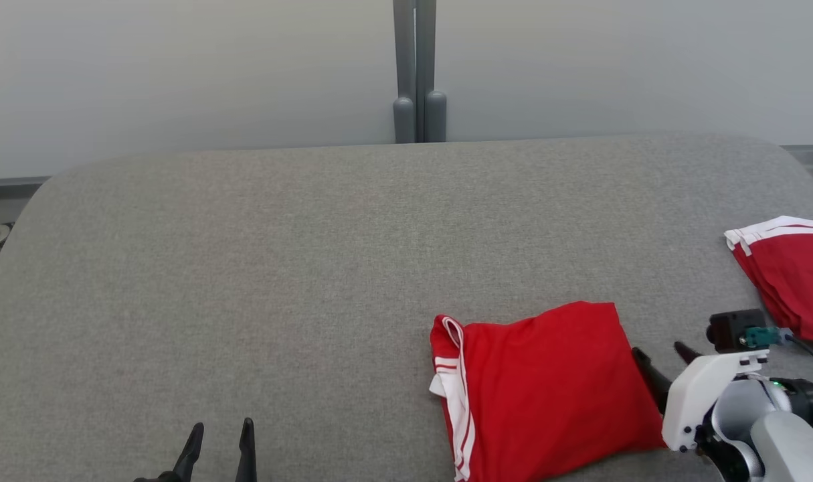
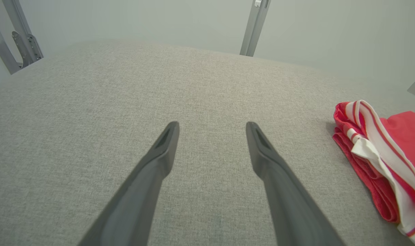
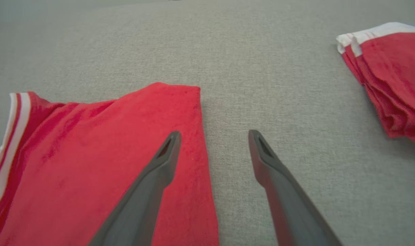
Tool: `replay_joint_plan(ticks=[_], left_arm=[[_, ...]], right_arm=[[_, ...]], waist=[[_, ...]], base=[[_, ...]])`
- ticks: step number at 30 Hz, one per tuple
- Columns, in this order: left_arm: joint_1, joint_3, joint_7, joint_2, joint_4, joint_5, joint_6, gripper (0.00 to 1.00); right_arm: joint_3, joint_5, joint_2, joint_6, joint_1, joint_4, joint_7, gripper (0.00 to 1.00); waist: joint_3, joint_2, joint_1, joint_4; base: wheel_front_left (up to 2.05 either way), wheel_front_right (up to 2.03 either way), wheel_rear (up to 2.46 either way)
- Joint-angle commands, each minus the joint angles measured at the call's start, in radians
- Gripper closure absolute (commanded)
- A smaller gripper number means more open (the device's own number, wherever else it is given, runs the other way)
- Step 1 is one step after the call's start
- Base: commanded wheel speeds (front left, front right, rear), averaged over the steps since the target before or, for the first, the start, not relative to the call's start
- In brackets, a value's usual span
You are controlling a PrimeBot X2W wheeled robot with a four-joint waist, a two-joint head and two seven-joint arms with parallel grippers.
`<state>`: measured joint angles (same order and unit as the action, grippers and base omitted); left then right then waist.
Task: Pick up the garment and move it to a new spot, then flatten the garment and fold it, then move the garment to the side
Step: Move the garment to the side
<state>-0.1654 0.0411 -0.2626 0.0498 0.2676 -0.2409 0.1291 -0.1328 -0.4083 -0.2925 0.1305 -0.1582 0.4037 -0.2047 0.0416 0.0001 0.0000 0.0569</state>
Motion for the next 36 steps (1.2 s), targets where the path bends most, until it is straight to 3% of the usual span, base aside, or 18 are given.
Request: replay_joint_plan(ticks=[1,6,21,22,23,25,32,36], left_arm=[[0.011,0.002,-0.002,0.002,-0.002,0.0,0.003,0.0],[0.032,0.005,-0.002,0.002,0.001,0.006,0.003,0.0],[0.056,0.012,-0.002,0.002,-0.001,-0.001,0.003,0.0],[0.061,0.013,-0.002,0.002,-0.001,-0.001,0.003,0.0],[0.065,0.014,-0.002,0.002,-0.001,-0.001,0.003,0.0],[0.068,0.018,-0.002,0.002,-0.001,0.002,0.003,0.0],[0.067,0.015,-0.002,0.002,-0.007,0.003,0.003,0.0],[0.051,0.009,-0.002,0.002,-0.018,-0.004,0.003,0.0]], right_arm=[[-0.018,-0.019,0.003,0.0,-0.019,0.017,-0.02,0.0],[-0.109,-0.151,-0.031,0.0,-0.105,0.154,-0.135,0.0],[-0.256,-0.345,-0.095,-0.001,-0.207,0.344,-0.149,0.0],[-0.262,-0.356,-0.098,-0.001,-0.21,0.354,-0.145,0.05],[-0.272,-0.366,-0.099,-0.001,-0.214,0.359,-0.142,0.42],[-0.285,-0.398,-0.099,-0.001,-0.218,0.363,-0.13,1.0],[-0.343,-0.492,-0.112,0.0,-0.248,0.312,-0.093,1.0],[-0.415,-0.52,-0.139,0.0,-0.294,0.244,-0.075,1.0]], waist=[[-0.02,-0.0001,0.0,0.022],[-0.041,-0.0001,0.0,0.063],[-0.063,-0.0001,0.0,0.057],[-0.063,-0.0001,0.0,0.055],[-0.064,-0.0001,0.0,0.054],[-0.063,-0.0001,0.0,0.052],[-0.059,-0.0001,0.0,0.037],[-0.055,-0.0001,0.0,-0.015]], base=[[0.0,0.0,0.0],[0.0,0.0,0.0],[0.0,0.0,0.0],[0.0,0.0,0.0],[0.0,0.0,0.0],[0.0,0.0,0.0],[0.0,0.0,0.0],[0.0,0.0,0.0]])
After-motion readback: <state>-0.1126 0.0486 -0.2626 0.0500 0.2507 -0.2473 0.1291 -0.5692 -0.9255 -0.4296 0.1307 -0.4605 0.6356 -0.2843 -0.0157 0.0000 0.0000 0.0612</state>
